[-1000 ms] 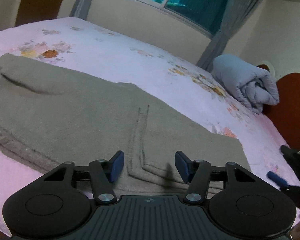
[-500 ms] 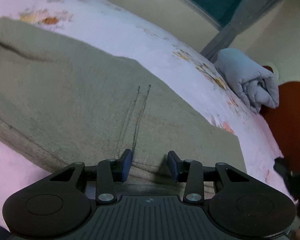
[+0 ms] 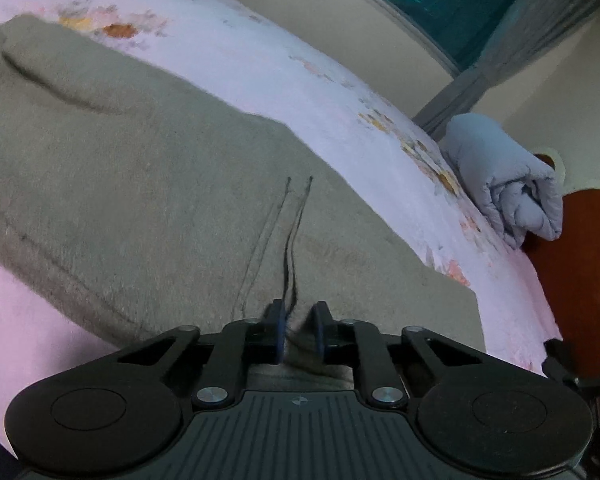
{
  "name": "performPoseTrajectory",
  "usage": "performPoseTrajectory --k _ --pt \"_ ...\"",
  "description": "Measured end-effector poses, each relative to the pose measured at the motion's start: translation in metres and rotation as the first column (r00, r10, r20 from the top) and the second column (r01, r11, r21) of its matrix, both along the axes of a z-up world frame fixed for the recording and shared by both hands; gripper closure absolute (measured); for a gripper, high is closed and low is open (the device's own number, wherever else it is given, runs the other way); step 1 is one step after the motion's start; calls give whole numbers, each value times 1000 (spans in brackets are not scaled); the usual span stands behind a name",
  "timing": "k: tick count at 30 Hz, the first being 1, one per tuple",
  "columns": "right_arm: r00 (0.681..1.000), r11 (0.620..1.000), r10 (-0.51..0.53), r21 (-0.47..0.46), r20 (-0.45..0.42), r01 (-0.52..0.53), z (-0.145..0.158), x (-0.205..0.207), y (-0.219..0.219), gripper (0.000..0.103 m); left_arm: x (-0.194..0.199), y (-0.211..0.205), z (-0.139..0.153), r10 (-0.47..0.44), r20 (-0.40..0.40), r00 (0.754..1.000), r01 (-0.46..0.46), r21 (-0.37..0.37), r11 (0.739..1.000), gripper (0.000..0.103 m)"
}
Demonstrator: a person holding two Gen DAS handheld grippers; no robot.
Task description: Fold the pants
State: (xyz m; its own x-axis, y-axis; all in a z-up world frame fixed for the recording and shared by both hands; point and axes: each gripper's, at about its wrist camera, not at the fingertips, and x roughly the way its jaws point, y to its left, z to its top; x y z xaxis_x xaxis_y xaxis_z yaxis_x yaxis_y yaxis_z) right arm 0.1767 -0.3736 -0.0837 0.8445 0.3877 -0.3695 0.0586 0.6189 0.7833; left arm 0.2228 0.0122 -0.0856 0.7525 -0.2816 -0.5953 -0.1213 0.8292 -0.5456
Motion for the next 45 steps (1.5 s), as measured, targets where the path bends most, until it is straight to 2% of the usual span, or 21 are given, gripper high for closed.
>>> performPoseTrajectory --k 6,11,17,20,22,24,25,27,28,31,33,34,35,36,37,38,39,40,42,43,45 --pt "1000 1000 14 -11 -8 -15 -1 2 3 39 -16 6 17 9 72 997 -11 32 999 94" --pt "999 999 32 -25 -6 -32 -1 3 6 39 -13 14 4 -19 24 1000 18 65 998 94" --pt "999 999 46 -13 10 -46 2 3 5 39 -21 15 15 -25 71 997 18 96 995 94" --pt "998 998 62 19 25 -63 0 5 6 36 -16 13 5 -46 17 999 44 117 992 94" --pt "998 996 60 64 0 -60 -6 11 7 37 -15 16 4 -46 15 999 44 105 993 94" --pt "998 991 58 118 16 -59 -10 13 6 37 -15 17 5 -52 14 999 50 105 993 94" --pt "998 989 51 140 -24 -47 -16 16 5 39 -15 17 4 -54 14 998 53 103 993 93" --pt "988 988 51 149 -145 -29 -34 27 5 57 -15 18 3 -59 12 998 58 98 993 93" --pt "986 987 28 159 -166 -1 -37 27 1 62 -14 18 4 -60 11 998 59 96 994 93" --pt "994 987 54 157 -98 -38 -19 20 6 54 -15 20 4 -62 9 998 61 93 994 92" --pt "991 967 129 227 -45 -115 -19 18 16 56 -15 21 2 -62 11 998 60 96 994 92" --pt "986 973 147 190 -75 -131 -23 20 24 56 -15 22 2 -60 11 998 58 96 994 92" --pt "975 979 156 157 -157 -132 -35 25 30 68 -16 22 1 -57 10 998 56 96 994 92" --pt "971 974 146 197 -191 -107 -50 26 29 76 -16 22 1 -55 10 998 54 91 994 92" --pt "970 969 120 237 -213 -68 -56 26 23 89 -17 23 1 -56 10 998 55 87 995 92" --pt "967 964 118 260 -227 -56 -54 27 19 85 -18 23 1 -57 9 998 56 86 995 92" --pt "973 968 119 240 -199 -69 -45 28 19 80 -19 24 0 -56 8 998 55 79 995 92" --pt "982 974 112 211 -151 -79 -33 30 19 71 -20 25 0 -56 9 998 55 77 996 92" --pt "990 971 102 224 -93 -79 -18 41 16 71 -21 25 0 -56 10 998 55 76 996 92" --pt "993 967 83 248 -81 -61 -14 51 13 73 -22 25 0 -56 9 998 55 77 996 92" --pt "995 971 64 233 -74 -45 -10 74 12 71 -22 26 0 -57 6 998 56 75 996 92"
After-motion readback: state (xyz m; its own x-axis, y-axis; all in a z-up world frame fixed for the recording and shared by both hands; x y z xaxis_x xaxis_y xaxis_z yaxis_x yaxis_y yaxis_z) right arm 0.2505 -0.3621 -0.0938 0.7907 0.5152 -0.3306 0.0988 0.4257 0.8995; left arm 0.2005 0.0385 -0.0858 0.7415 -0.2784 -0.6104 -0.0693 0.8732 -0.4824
